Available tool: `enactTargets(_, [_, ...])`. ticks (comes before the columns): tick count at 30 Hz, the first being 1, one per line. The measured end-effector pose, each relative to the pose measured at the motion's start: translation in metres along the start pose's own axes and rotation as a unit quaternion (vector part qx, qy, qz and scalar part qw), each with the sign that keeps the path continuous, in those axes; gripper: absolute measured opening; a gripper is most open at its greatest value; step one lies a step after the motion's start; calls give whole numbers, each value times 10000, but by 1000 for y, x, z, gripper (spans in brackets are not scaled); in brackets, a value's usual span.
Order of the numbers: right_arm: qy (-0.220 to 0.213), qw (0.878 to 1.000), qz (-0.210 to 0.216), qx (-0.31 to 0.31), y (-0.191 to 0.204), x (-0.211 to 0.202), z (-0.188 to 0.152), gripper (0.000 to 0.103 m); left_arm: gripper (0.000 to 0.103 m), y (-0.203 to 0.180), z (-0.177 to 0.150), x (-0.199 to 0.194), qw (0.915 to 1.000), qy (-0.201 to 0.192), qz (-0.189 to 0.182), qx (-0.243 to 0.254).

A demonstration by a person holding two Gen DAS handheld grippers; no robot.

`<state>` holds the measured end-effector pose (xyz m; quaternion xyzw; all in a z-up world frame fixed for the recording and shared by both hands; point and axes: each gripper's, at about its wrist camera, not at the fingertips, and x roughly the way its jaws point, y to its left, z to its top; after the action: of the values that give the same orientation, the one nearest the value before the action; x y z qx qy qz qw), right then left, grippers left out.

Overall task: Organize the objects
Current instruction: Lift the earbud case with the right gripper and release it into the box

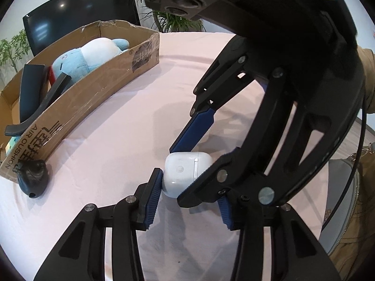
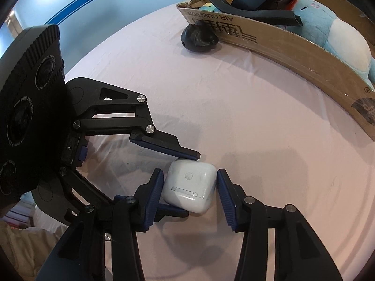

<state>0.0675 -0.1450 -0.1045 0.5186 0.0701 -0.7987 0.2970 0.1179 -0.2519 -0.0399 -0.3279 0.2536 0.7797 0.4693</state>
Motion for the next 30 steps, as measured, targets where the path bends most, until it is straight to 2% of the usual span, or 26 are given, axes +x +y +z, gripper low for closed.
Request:
enactTargets(11, [142, 9996, 217, 138, 0, -1, 3, 45, 42, 1, 3, -4, 9999, -118, -83, -76])
enactTargets(19, [-17, 9994, 318, 122, -3, -22, 9, 45, 42, 14, 19, -18, 9997, -239, 21, 52])
enactTargets(25, [-157, 9994, 299, -121, -11, -46, 44, 45, 42, 46, 41, -42, 9985, -413, 305, 209])
enactTargets(30, [-343, 9987, 262, -284, -25, -66, 95, 45, 42, 99, 63, -59, 9968, -688, 396, 127])
